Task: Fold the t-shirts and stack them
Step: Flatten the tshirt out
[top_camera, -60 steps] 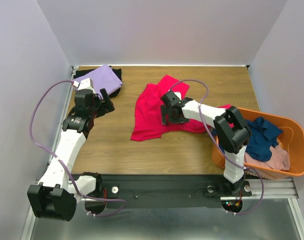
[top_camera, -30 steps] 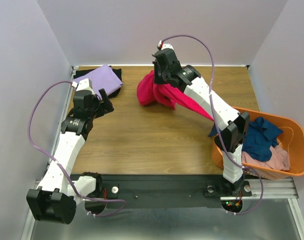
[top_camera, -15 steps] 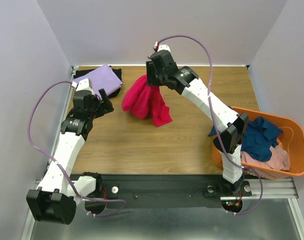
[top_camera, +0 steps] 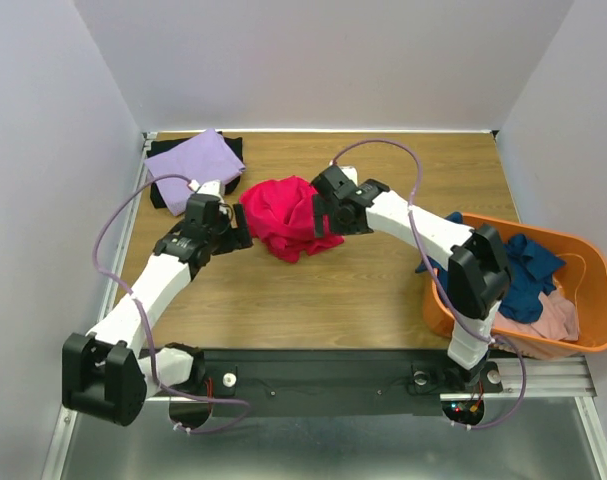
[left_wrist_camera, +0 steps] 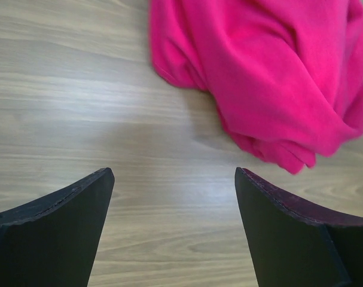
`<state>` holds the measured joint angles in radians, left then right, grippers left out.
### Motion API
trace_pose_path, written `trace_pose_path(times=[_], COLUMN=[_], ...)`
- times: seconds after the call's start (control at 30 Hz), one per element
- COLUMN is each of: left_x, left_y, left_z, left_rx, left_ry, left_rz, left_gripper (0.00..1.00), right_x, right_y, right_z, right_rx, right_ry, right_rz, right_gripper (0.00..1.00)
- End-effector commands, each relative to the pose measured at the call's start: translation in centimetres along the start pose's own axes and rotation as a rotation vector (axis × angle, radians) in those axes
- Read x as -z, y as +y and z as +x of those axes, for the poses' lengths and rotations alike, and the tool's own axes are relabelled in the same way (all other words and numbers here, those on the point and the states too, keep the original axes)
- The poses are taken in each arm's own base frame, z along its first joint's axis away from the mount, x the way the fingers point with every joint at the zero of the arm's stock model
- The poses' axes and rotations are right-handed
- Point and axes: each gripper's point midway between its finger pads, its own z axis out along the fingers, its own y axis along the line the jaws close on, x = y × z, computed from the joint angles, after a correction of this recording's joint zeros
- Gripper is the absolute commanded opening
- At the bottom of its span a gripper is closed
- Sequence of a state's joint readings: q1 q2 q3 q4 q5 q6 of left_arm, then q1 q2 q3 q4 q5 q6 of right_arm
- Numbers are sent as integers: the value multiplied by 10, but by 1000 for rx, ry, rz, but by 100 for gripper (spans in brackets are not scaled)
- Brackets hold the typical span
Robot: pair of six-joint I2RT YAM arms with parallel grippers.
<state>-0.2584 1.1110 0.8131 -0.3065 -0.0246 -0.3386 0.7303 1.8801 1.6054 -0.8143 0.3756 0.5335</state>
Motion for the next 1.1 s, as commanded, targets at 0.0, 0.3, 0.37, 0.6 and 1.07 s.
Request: trace_pose_path(times=[0.0,0.3,0.37,0.6,1.07], left_x=[-8,-37,-48,-76,-87], left_y=[-28,-78,-86,-93,-101], left_z=[14,43,40,40,21], left_rx=[-20,-17,-23,-48,12], left_ry=[29,143,154,183,121], left_rz=[74,176,167,122,107], left_gripper=[94,93,93,91,10], right_x=[28,-1,-8,-29,-81], right_y=[11,28,30,38,44], right_z=[-5,28,25,25,39], right_rx=[-121,-79,-68,-97,-109], right_ry=[-47,22,11,4,40], right_rz=[-135,-225,-213,-233,-185], right_gripper=[97,94,94,92,72])
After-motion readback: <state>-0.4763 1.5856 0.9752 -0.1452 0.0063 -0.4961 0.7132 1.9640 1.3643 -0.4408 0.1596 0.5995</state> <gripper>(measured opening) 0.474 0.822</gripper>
